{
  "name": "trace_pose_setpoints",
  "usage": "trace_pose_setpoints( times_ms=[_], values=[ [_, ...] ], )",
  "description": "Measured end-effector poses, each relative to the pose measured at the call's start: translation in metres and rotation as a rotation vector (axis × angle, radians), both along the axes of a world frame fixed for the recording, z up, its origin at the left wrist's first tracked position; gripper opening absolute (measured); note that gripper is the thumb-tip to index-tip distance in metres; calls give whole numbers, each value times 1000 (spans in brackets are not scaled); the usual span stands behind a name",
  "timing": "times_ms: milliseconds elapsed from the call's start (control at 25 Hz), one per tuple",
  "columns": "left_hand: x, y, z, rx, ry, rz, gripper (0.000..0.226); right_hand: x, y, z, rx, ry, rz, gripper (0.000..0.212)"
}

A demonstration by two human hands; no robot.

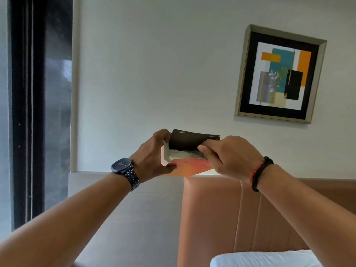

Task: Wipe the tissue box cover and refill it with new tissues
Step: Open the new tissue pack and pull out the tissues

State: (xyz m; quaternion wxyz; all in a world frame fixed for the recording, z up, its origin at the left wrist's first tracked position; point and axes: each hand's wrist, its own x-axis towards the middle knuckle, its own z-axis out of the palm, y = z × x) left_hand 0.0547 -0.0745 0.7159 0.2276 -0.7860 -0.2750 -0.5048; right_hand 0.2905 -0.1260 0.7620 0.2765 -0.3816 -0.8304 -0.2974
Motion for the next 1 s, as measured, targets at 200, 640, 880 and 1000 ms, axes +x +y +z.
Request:
trace_pose_setpoints(
  times_ms=[200, 640, 880, 1000],
  values=[
    [1, 13, 4, 55, -10, -17, 92, -7, 3, 14, -144, 123, -263, 33],
    [0, 22, 10, 58, 7, -57, 88, -27, 4, 24, -447, 166, -179, 52],
    [6, 18, 9, 84, 39, -60, 93, -35, 6, 21, -279, 121, -78, 35],
    [7, 15, 9, 64, 22, -57, 96, -36, 6, 23, -329, -9, -40, 40]
  ],
)
